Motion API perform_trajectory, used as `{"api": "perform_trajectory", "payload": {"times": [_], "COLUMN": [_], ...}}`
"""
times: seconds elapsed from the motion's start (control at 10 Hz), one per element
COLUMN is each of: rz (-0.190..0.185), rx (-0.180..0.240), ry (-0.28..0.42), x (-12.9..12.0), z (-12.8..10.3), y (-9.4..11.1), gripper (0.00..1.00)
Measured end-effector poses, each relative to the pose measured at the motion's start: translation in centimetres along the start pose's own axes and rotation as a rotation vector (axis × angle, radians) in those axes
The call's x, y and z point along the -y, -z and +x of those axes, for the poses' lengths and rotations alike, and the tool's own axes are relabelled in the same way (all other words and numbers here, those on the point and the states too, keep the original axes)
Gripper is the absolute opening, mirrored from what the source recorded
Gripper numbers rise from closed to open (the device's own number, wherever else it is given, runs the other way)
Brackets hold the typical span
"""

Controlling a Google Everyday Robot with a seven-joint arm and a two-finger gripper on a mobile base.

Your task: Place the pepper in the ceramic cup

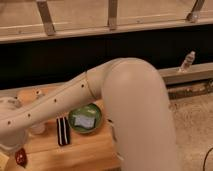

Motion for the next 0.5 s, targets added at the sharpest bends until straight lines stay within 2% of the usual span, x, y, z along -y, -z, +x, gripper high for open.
{"api": "perform_trajectory", "payload": {"times": [0.1,0.5], "rz": [-0.003,-0.008], "rx": [0.0,-0.007], "ry": [-0.009,-0.003], "x": [0.02,-0.04], "z": [-0.03,-0.13], "y": [-0.83,-0.85], "gripper": [0.8,0.8]}}
